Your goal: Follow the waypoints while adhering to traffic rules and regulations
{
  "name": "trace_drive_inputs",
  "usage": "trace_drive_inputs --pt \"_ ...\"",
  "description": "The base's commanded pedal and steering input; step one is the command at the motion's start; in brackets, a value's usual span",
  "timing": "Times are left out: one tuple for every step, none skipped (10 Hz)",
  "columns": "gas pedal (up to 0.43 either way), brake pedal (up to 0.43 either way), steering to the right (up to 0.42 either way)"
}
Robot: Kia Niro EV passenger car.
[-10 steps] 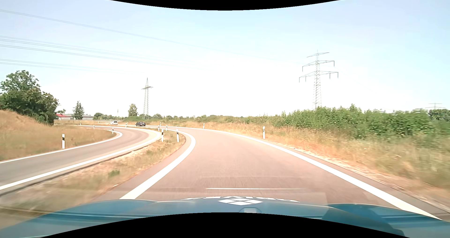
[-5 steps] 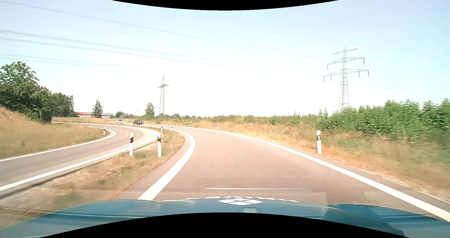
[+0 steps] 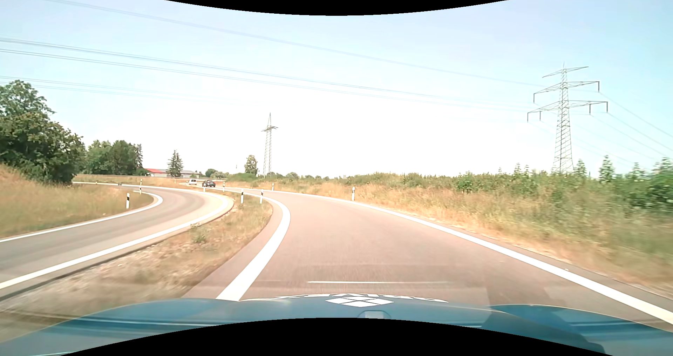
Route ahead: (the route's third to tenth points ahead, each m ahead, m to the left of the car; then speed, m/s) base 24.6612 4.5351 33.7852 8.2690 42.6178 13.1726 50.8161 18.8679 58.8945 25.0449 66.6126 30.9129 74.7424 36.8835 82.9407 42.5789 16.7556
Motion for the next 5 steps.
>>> trace_drive_inputs --pt "0.118 0.0 -0.059" --pt "0.118 0.0 -0.06" --pt "0.118 0.0 -0.064" --pt "0.118 0.0 -0.068" --pt "0.118 0.0 -0.07"
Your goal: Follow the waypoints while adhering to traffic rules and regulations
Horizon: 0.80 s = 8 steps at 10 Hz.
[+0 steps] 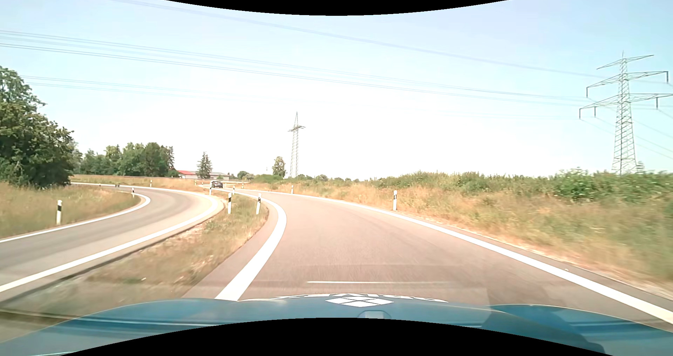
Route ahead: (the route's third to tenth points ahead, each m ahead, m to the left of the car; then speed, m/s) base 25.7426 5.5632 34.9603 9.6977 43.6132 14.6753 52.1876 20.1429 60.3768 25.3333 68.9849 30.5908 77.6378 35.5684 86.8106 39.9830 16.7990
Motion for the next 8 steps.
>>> trace_drive_inputs --pt "0.118 0.0 -0.072" --pt "0.118 0.0 -0.072" --pt "0.118 0.0 -0.072" --pt "0.118 0.0 -0.072" --pt "0.13 0.0 -0.072" --pt "0.13 0.0 -0.072" --pt "0.13 0.0 -0.072" --pt "0.13 0.0 -0.072"
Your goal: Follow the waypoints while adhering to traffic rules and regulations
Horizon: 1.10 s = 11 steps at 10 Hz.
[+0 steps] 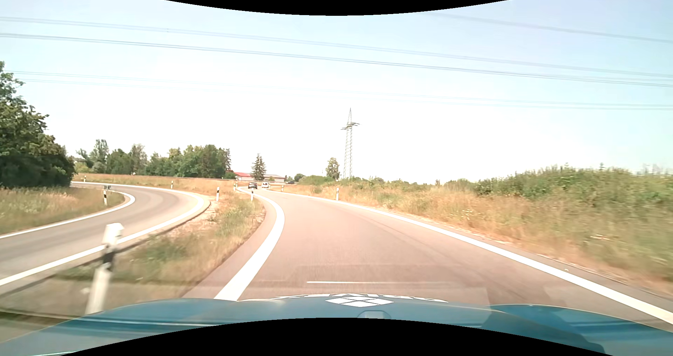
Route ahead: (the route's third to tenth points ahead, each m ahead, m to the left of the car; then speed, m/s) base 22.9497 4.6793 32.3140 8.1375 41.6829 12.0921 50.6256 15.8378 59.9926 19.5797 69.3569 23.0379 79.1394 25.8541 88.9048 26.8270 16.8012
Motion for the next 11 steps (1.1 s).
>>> trace_drive_inputs --pt "0.13 0.0 -0.072" --pt "0.13 0.0 -0.072" --pt "0.13 0.0 -0.072" --pt "0.13 0.0 -0.072" --pt "0.13 0.0 -0.072" --pt "0.13 0.0 -0.072" --pt "0.13 0.0 -0.072" --pt "0.13 0.0 -0.072" --pt "0.13 0.0 -0.072" --pt "0.118 0.0 -0.072" --pt "0.118 0.0 -0.07"
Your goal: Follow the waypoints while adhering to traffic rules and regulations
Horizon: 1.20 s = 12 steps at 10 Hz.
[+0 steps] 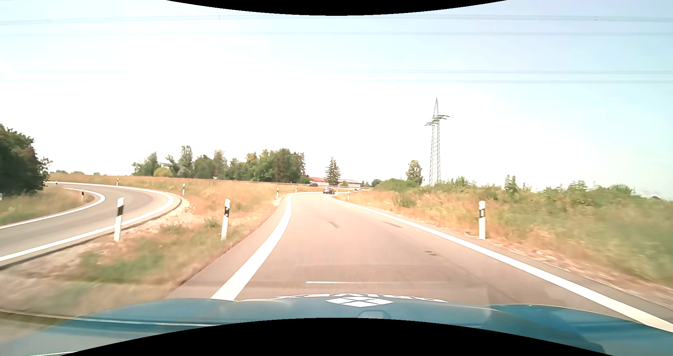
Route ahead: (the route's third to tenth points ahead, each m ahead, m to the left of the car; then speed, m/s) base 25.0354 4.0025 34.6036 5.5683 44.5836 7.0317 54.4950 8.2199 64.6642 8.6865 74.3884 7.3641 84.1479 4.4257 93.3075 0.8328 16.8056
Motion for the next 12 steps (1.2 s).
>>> trace_drive_inputs --pt "0.118 0.0 -0.067" --pt "0.118 0.0 -0.064" --pt "0.118 0.0 -0.059" --pt "0.11 0.0 -0.051" --pt "0.098 0.0 -0.044" --pt "0.098 0.0 -0.034" --pt "0.098 0.0 -0.025" --pt "0.098 0.0 -0.018" --pt "0.087 0.0 -0.014" --pt "0.087 0.0 -0.01" --pt "0.098 0.0 -0.008" --pt "0.098 0.0 -0.004"
